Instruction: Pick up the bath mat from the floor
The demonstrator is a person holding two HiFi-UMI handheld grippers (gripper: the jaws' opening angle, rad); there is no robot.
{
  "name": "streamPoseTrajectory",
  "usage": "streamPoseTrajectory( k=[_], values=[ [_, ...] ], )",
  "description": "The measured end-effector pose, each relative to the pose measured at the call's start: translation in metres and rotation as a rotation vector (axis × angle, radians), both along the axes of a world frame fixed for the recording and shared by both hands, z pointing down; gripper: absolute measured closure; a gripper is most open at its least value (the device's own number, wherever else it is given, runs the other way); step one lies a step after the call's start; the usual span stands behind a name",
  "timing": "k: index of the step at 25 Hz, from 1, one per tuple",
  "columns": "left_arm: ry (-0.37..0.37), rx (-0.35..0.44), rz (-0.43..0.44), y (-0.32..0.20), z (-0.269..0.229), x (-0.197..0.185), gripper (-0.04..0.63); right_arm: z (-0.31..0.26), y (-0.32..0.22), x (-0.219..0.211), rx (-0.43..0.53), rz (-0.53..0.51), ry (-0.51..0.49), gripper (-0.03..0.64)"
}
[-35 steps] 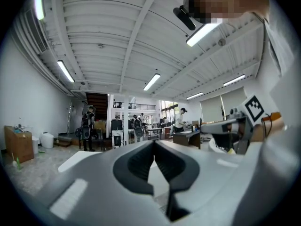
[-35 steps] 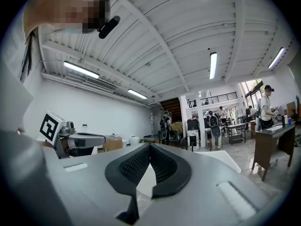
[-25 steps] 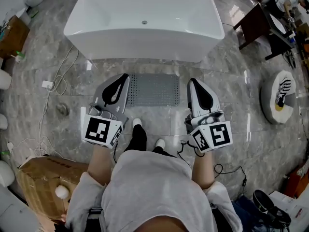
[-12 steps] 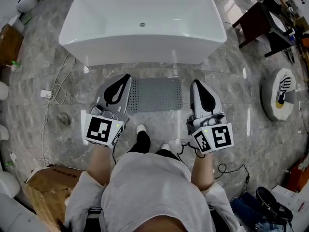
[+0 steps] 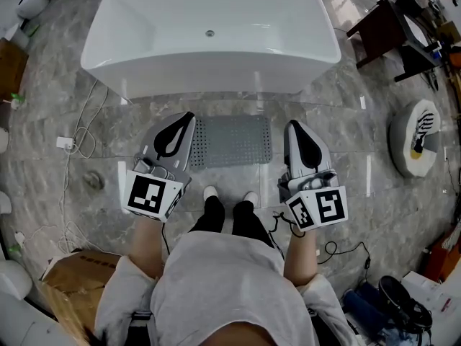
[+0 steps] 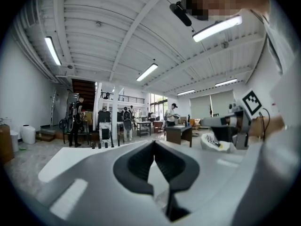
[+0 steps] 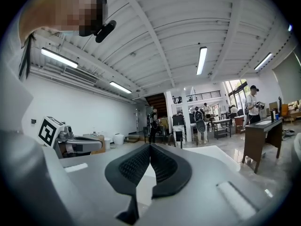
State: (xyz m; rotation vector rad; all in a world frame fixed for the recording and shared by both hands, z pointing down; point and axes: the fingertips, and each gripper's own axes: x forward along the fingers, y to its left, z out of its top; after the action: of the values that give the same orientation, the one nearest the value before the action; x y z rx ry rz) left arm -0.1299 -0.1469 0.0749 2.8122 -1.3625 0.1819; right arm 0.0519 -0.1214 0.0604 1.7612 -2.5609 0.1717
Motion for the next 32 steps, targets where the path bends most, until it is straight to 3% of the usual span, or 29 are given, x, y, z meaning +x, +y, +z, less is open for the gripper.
streamPoseTrajectory(
  k=[15, 23, 32],
  values=[
    [-0.021, -0.059, -0.115, -0.045, 0.044, 0.012, 0.594, 0.046, -0.062, 0.026, -0.074, -0.077, 0.03, 0.611],
    [-0.076, -0.096, -0.179, -0.059, 0.099, 0.014, 0.594, 0.108, -0.085, 0.042, -0.137, -0.106, 0.038, 0.611],
    [-0.116, -0.215, -0.157, -0.05, 0.182, 0.026, 0.594, 0.188, -0.083, 0.055, -0.209, -0.09, 0.037, 0.604]
  ],
)
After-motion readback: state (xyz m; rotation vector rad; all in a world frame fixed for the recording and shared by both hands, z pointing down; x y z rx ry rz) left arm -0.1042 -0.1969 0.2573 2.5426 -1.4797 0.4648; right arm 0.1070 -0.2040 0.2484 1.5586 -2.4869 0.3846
